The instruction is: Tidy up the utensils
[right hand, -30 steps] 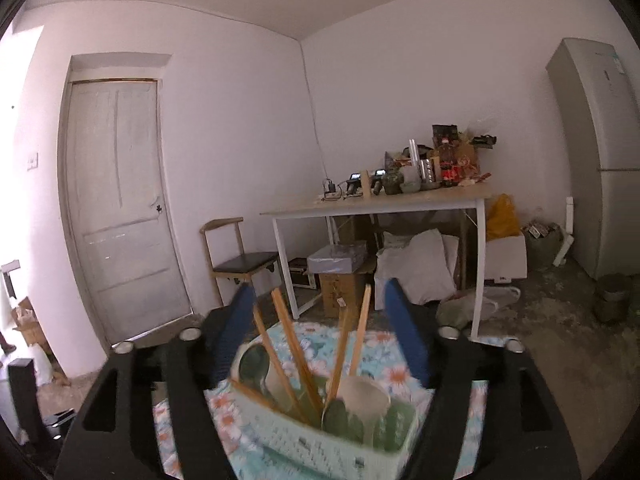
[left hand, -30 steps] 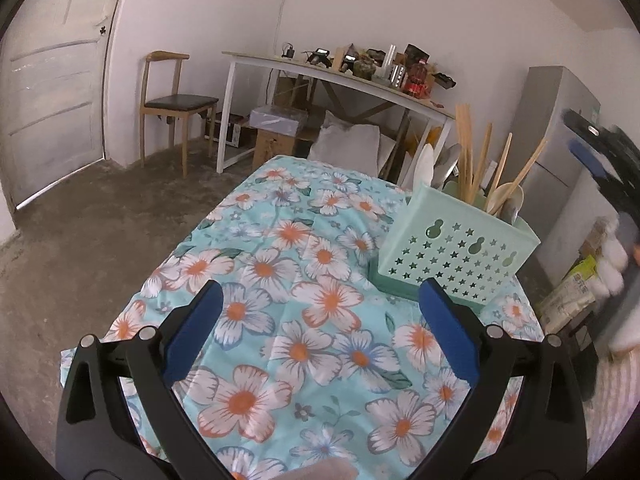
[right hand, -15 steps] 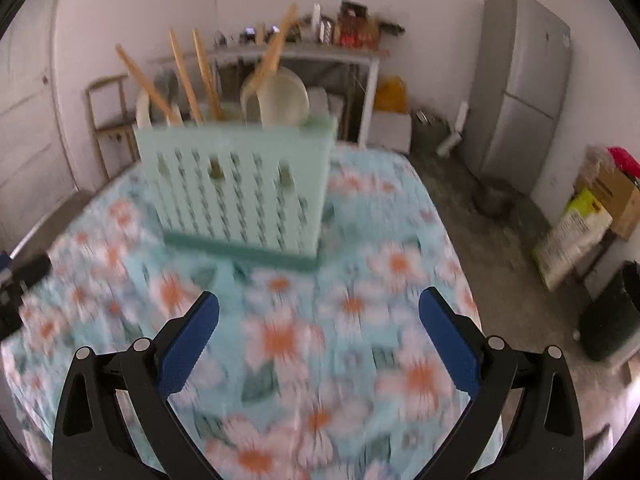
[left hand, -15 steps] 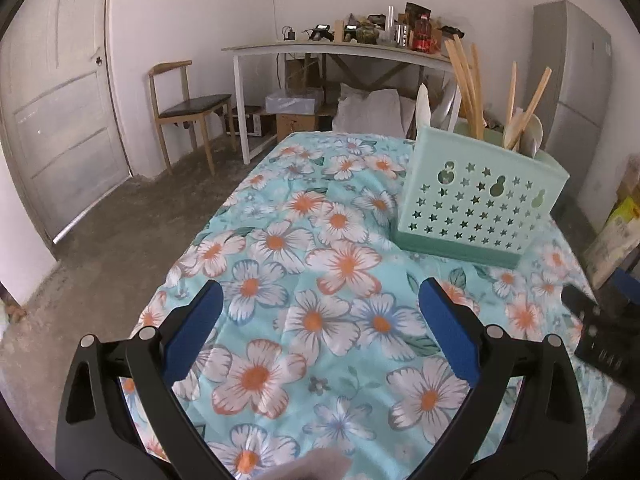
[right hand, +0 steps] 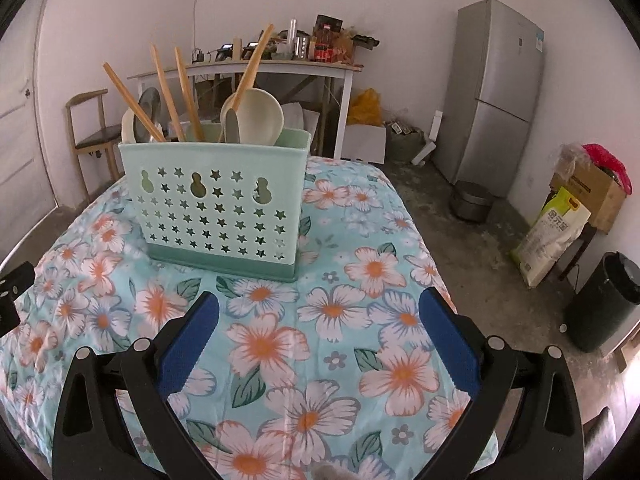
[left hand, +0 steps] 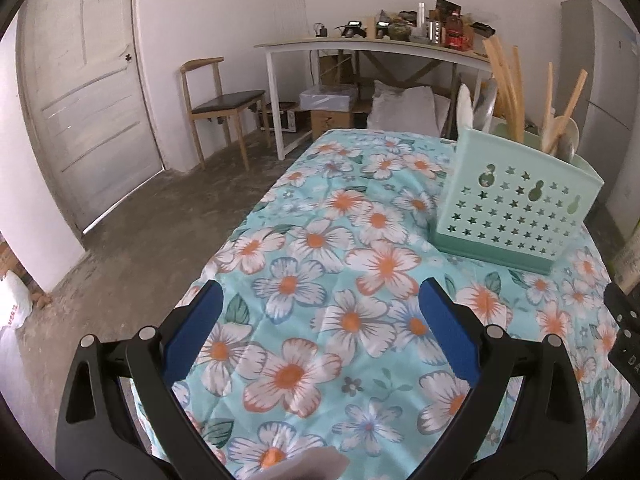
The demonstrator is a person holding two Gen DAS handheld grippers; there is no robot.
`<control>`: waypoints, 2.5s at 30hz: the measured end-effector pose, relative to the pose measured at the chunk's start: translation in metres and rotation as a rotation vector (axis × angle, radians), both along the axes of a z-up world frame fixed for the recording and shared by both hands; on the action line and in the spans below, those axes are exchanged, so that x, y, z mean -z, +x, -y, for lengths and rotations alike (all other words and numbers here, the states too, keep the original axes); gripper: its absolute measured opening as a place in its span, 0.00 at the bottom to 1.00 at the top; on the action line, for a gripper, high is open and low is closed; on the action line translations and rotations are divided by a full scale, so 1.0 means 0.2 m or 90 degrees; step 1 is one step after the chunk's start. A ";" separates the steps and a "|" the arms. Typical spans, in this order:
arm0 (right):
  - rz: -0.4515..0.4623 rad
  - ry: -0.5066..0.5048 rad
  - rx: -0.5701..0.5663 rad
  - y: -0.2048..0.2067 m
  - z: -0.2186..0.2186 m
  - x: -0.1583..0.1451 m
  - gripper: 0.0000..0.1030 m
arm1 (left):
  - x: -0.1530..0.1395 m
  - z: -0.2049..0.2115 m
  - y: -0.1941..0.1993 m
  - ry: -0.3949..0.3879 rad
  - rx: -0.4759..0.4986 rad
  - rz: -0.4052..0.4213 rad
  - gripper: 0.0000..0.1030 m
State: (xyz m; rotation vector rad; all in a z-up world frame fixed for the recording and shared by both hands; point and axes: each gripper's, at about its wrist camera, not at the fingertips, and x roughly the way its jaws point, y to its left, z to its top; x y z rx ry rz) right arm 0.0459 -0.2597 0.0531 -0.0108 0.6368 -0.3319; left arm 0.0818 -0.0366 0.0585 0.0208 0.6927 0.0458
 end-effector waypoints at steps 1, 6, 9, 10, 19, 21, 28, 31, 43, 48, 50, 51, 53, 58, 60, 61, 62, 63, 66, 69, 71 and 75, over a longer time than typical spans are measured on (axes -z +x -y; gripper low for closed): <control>0.002 0.000 0.000 0.00 0.00 -0.01 0.94 | 0.00 0.00 0.00 0.000 0.000 0.000 0.92; 0.001 0.013 -0.002 0.00 0.00 -0.01 0.94 | 0.00 0.00 0.00 -0.007 0.008 -0.002 0.92; -0.003 0.017 -0.002 0.01 -0.01 0.00 0.94 | 0.00 0.01 0.00 -0.003 0.014 -0.003 0.92; -0.001 0.018 -0.001 0.01 -0.01 0.00 0.94 | 0.00 0.01 0.00 -0.001 0.014 -0.002 0.92; -0.006 0.028 0.003 0.01 0.01 0.00 0.94 | 0.01 0.04 -0.01 0.000 0.028 -0.006 0.92; -0.007 0.029 0.006 0.01 0.02 0.01 0.94 | 0.01 0.04 -0.01 0.001 0.033 -0.005 0.92; -0.010 0.035 0.006 0.02 0.02 0.01 0.94 | 0.01 0.05 0.00 0.004 0.043 -0.009 0.92; -0.010 0.034 0.006 0.02 0.02 0.01 0.94 | 0.01 0.05 0.00 0.003 0.044 -0.009 0.92; -0.008 0.034 0.007 0.02 0.03 0.02 0.94 | 0.02 0.06 0.01 0.001 0.051 -0.011 0.92; -0.007 0.033 0.007 0.02 0.03 0.01 0.94 | 0.02 0.06 0.01 0.001 0.050 -0.010 0.92; -0.008 0.032 0.007 0.02 0.03 0.01 0.94 | 0.02 0.06 0.02 0.000 0.051 -0.009 0.92; -0.008 0.032 0.006 0.02 0.03 0.01 0.94 | 0.02 0.06 0.02 0.000 0.051 -0.010 0.92; -0.008 0.031 0.006 0.02 0.03 0.01 0.94 | 0.02 0.06 0.02 0.000 0.051 -0.010 0.92; -0.009 0.030 0.002 0.03 0.02 0.00 0.94 | 0.02 0.06 0.02 0.000 0.051 -0.010 0.92; -0.009 0.029 0.001 0.03 0.02 0.00 0.94 | 0.02 0.06 0.02 -0.001 0.050 -0.009 0.92; -0.009 0.029 0.001 0.03 0.02 0.00 0.94 | 0.02 0.06 0.02 0.000 0.050 -0.009 0.92; -0.009 0.030 0.001 0.03 0.02 0.00 0.94 | 0.02 0.06 0.02 0.001 0.050 -0.009 0.92; -0.009 0.030 0.000 0.03 0.02 0.00 0.94 | 0.02 0.06 0.02 0.000 0.051 -0.009 0.92; -0.010 0.029 0.000 0.03 0.01 0.00 0.94 | 0.02 0.06 0.02 0.001 0.051 -0.009 0.92; -0.010 0.030 0.000 0.03 0.02 0.00 0.94 | 0.02 0.06 0.02 0.001 0.051 -0.010 0.92; -0.010 0.029 0.000 0.03 0.02 0.00 0.94 | 0.02 0.06 0.02 0.000 0.050 -0.009 0.92; -0.009 0.030 0.000 0.03 0.02 0.00 0.94 | 0.03 0.06 0.02 0.000 0.050 -0.009 0.92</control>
